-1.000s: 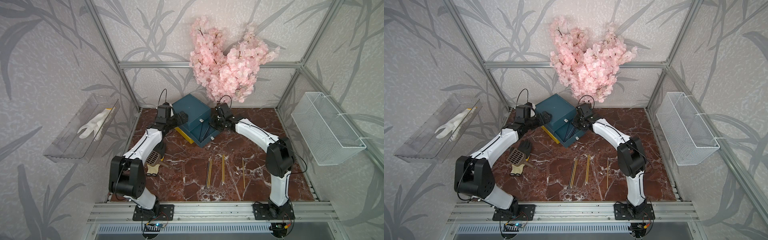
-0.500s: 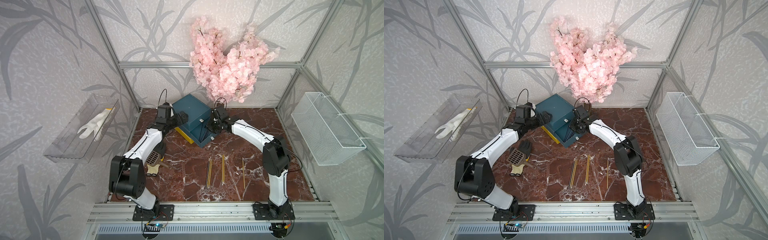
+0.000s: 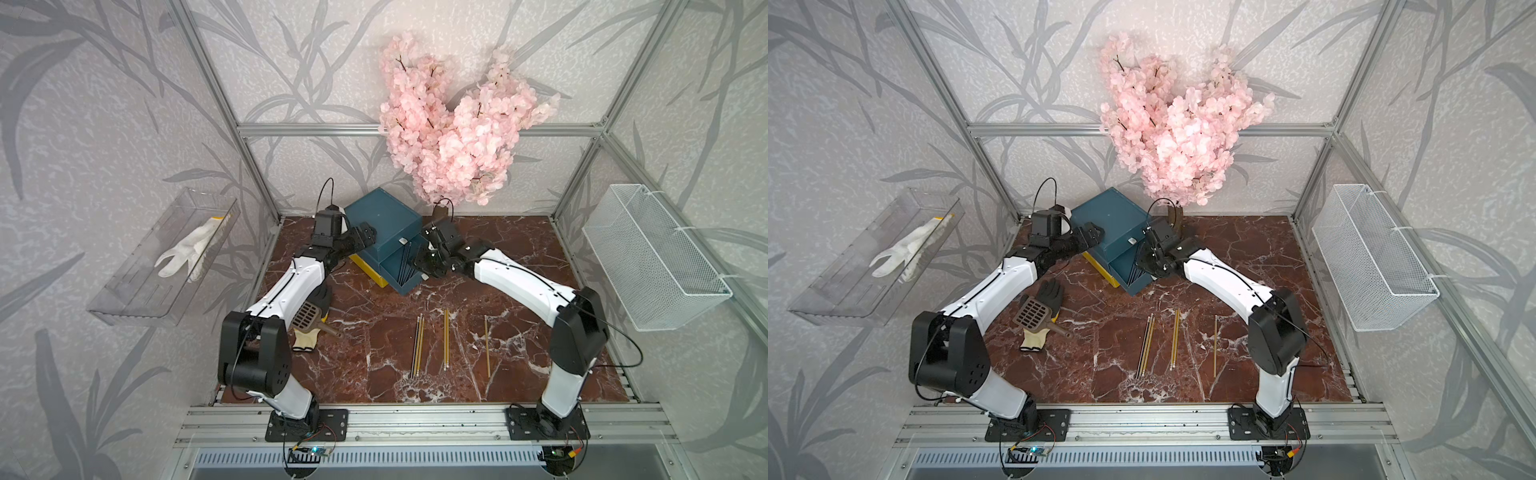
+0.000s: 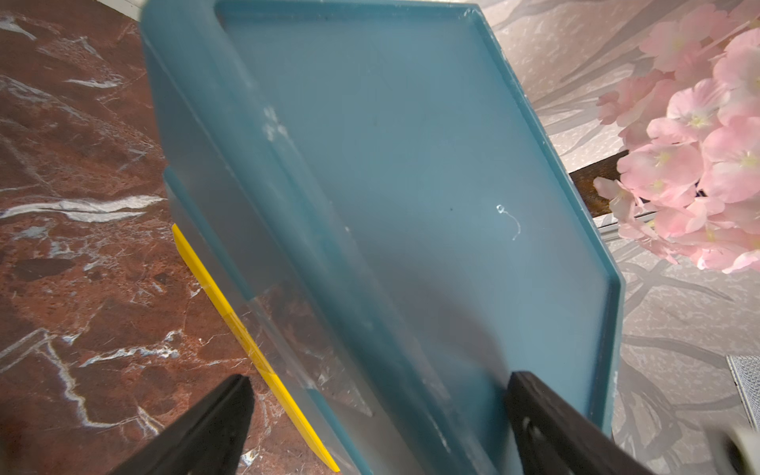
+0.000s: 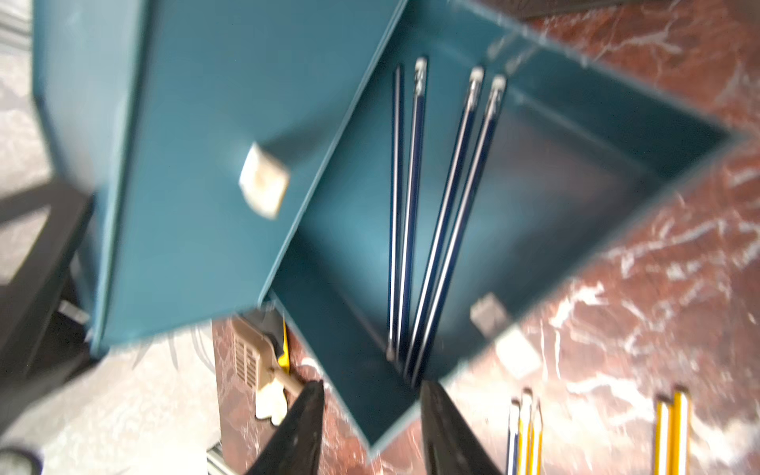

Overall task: Please place the pencils in the drawer according to their color
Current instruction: Place the pencil in the drawer, then pick up the pencil from the center of the board.

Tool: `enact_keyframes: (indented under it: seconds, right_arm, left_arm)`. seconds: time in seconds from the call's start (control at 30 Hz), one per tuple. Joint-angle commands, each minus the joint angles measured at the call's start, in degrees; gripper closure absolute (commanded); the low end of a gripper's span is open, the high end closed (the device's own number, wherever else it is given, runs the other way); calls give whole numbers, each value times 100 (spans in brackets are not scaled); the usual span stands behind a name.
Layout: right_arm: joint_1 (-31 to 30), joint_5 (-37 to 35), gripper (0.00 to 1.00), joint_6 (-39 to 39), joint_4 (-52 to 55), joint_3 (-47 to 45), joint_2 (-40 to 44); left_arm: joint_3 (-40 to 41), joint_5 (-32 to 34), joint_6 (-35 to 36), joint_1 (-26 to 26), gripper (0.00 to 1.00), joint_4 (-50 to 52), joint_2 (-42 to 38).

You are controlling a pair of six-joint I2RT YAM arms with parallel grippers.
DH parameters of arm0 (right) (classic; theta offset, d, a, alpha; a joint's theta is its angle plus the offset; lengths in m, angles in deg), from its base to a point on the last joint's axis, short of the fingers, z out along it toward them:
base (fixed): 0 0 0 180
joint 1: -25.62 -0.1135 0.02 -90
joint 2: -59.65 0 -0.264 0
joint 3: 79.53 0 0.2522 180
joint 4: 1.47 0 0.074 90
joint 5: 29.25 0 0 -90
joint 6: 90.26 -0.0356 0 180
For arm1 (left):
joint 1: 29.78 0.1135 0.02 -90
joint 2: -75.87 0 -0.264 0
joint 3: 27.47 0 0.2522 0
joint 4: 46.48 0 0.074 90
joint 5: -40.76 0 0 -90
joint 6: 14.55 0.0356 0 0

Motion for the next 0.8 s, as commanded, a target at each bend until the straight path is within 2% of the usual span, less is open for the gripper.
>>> enact_keyframes:
  seconds: [0.0,0.17,0.37,0.77]
  right_arm:
    - [-326,-355,58,-37,243,-585,550]
    - [-929,-620,58,-345,332,-1347,841]
    - [-1487,-635,58,-681,303,-1896,599]
    - [-1655,-497,58,-660,262,-1754,-323]
  left_arm:
    - [352,141,229,-47,0,1163,275]
    - [389,114,227,-48,0,1141,274]
    - [424,105,233,-48,0,1132,244]
    - [434,87,242,-48,0,1133,225]
